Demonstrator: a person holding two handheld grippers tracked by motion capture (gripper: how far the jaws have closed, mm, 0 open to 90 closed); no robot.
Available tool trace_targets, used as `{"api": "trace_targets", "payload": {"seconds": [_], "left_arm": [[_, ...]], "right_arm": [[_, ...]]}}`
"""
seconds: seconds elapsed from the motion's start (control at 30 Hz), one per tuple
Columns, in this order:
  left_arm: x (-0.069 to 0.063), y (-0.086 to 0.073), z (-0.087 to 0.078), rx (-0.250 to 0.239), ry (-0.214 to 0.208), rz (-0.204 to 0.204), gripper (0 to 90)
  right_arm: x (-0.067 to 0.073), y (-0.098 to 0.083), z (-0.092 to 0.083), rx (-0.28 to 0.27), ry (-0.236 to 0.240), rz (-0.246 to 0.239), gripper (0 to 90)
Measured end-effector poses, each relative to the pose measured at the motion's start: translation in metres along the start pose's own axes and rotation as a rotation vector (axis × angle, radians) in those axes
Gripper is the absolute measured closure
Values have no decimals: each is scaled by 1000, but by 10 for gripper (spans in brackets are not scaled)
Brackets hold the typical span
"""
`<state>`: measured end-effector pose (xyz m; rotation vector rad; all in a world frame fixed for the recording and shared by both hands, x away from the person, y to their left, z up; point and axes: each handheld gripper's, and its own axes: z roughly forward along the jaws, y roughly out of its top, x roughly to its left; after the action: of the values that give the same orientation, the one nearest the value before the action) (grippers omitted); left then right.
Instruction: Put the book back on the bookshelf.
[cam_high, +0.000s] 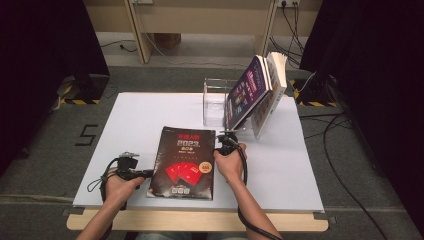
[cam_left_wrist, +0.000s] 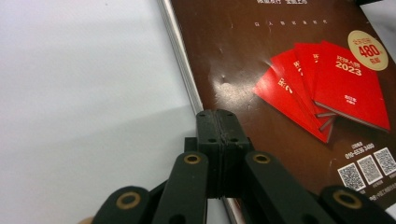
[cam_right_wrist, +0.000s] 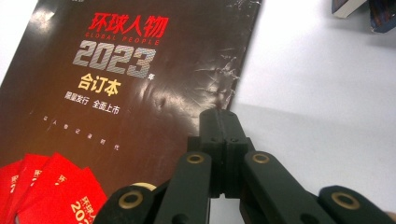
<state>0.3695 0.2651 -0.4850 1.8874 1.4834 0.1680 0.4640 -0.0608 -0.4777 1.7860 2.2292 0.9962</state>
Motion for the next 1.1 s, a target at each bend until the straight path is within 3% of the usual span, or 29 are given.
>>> {"api": "trace_targets", "payload": {"seconds": [0.3, 0.33, 0.53, 0.7, 0.73, 0.9, 0.97, 1.03, 1.07, 1.1], "left_arm": [[-6, -14, -8, 22, -53, 8, 898], [-10, -18, -10, 26, -50, 26, 899], [-17, -29, -17, 42, -71, 49, 899], [-25, -41, -25, 53, -88, 76, 900], [-26, -43, -26, 54, -86, 82, 900], [-27, -45, -31, 17, -83, 78, 900], [-27, -39, -31, -22, -68, 71, 886], [-27, -36, -30, -27, -58, 68, 848], [-25, -33, -26, -30, -55, 56, 766], [-25, -33, -26, -30, -55, 56, 751]], "right_arm": [[0, -10, -9, 20, 3, -15, 900], [0, -13, -11, 18, 7, -28, 900], [1, -24, -19, 33, 4, -45, 900], [2, -37, -30, 60, 16, -24, 900], [1, -39, -31, 55, 19, -54, 900], [4, -41, -36, 90, 8, -69, 900], [4, -37, -36, 79, 16, -50, 849], [2, -33, -35, 51, 27, -61, 817], [-2, -22, -33, 7, 56, -40, 746], [-2, -22, -33, 7, 56, -40, 746]]}}
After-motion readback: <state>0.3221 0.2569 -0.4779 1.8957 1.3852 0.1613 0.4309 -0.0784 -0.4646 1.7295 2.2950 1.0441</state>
